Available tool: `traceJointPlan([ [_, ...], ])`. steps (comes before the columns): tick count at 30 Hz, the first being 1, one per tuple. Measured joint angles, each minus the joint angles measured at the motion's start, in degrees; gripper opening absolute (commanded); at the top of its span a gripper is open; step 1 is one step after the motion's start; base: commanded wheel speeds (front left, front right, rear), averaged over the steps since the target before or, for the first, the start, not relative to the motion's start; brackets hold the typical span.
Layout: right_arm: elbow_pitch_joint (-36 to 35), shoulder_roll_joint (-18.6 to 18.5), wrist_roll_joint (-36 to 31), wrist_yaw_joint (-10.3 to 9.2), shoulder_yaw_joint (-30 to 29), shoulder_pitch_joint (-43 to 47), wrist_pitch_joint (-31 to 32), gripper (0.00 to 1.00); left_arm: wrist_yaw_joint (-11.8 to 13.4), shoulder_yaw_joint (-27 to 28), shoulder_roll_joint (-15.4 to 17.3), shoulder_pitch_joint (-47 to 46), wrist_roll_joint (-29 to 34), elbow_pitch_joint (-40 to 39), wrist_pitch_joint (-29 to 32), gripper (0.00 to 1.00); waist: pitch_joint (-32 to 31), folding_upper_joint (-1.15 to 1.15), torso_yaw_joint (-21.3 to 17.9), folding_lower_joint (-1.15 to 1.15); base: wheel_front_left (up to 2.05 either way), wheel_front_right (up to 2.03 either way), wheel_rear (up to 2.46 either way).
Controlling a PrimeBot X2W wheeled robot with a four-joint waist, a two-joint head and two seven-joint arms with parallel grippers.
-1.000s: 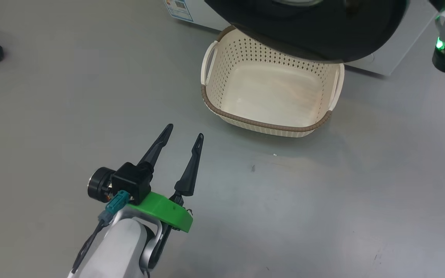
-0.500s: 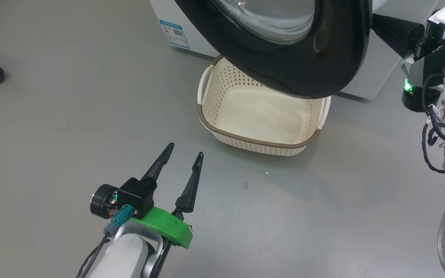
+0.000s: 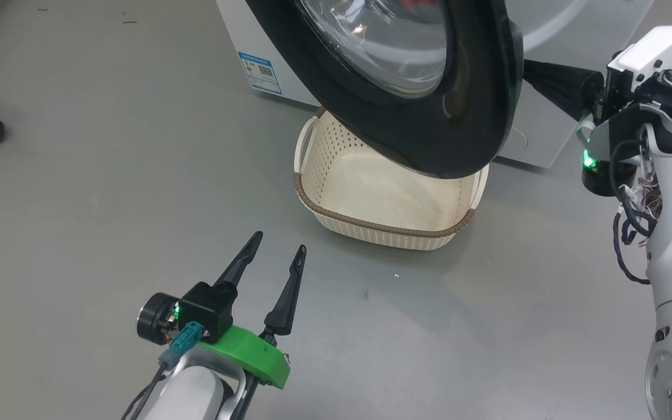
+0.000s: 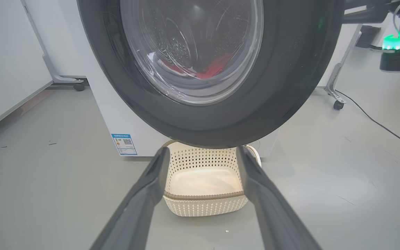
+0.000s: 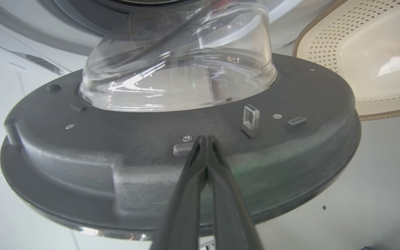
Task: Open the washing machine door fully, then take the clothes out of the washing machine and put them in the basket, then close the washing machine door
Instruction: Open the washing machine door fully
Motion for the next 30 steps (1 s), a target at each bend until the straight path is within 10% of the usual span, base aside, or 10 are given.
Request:
traceJointPlan([
  [30,-4.8,2.4,3.7,-0.18,6.0,6.3,5.4,0.0,-0.2,1.1,0.1,1.5,0.9,-0.2,0.0,1.0,-1.6,0.0,-0.2,0.0,0.0,0.0,0.0],
])
